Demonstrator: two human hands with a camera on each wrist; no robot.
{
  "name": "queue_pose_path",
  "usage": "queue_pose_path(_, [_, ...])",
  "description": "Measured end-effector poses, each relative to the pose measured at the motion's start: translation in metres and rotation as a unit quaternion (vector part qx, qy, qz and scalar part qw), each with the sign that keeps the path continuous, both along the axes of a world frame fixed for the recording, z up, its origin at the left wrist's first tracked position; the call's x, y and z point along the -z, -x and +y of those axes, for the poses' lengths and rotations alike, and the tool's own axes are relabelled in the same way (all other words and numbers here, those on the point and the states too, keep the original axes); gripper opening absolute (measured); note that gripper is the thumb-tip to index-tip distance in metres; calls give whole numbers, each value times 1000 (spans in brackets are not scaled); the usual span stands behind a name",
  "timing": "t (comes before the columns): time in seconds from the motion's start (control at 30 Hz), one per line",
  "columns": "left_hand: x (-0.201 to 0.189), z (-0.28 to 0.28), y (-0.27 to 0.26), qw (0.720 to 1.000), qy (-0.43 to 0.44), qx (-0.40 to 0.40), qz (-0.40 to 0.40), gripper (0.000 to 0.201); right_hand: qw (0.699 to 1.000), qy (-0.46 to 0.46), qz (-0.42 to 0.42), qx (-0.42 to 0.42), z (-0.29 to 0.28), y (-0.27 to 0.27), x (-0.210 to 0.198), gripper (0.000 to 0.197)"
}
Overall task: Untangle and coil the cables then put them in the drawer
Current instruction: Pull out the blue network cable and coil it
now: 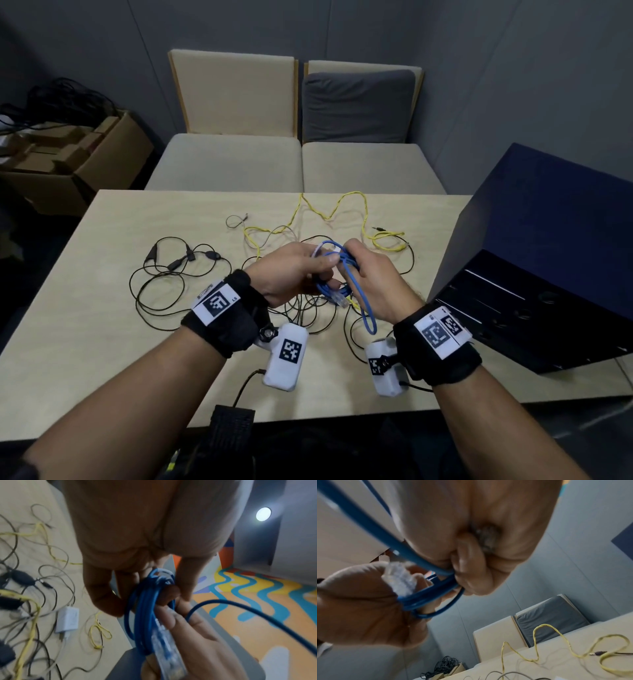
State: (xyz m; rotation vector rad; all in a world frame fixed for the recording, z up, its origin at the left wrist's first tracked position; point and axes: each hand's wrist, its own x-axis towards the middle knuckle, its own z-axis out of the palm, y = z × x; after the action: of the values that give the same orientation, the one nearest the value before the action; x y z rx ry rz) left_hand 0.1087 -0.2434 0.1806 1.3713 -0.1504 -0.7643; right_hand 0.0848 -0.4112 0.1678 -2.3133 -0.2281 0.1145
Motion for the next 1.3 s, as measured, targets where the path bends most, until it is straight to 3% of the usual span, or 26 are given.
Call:
queue_pose_path(0.13, [5, -2, -3, 997, -64, -15, -41, 15, 1000, -9, -20, 10, -2, 1, -3, 9])
queue_pose_path(0.23, [8, -6, 0, 996, -57, -62, -37, 19, 994, -90, 21, 59, -8, 0, -1, 34])
queue_pose_path(0.3, [8, -11, 4, 994, -22, -107, -16, 23, 982, -168, 69, 47, -7, 1, 3, 40])
queue_pose_path(0.4, [9, -17, 7, 988, 50, -139, 38, 28, 971, -231, 58, 27, -3, 5, 10, 16])
queue_pose_path(0.43, [10, -16, 7, 989, 50, -131, 42, 28, 974, -222, 40, 23, -4, 5, 11, 7])
queue_pose_path(0.57, [7, -8, 6, 995, -45, -72, -50, 11, 990, -136, 28, 19, -9, 5, 1, 18])
queue_pose_path(0.63, [2, -6, 1, 992, -80, -46, -92, 39, 990, -133, 42, -13, -8, 6, -8, 25])
queue_pose_path(0.7, [-4, -4, -4, 986, -124, 0, -114, 43, 992, -110, 45, -37, -8, 6, -11, 27])
queue_pose_path(0.83, [-9, 5, -14, 996, -56, 59, 22, 31, 995, -60, 50, -62, -8, 3, -9, 22])
queue_pose_path(0.9, [-4, 4, -14, 996, -45, 70, 30, 18, 995, -34, 35, -90, -6, 3, -9, 29])
queue_pose_path(1.03, [7, -7, -7, 1000, -2, 2, -4, 16, 998, -3, 28, -65, -6, -2, -5, 16])
queue_pose_path(1.13, [9, -14, 0, 998, 14, -54, 0, 20, 994, -78, 71, 3, -7, -1, -3, 12])
queue_pose_path(1.2, [9, -19, 5, 998, 19, -68, -2, 23, 999, -21, 40, -2, -7, 2, -2, 14])
queue_pose_path(1.23, [10, -20, 6, 997, 27, -70, 9, 29, 999, 26, 18, -18, -6, 3, -4, 12])
queue_pose_path(1.3, [11, -18, 5, 996, 48, -61, 52, 59, 995, 89, -23, -45, -5, 5, -6, 11])
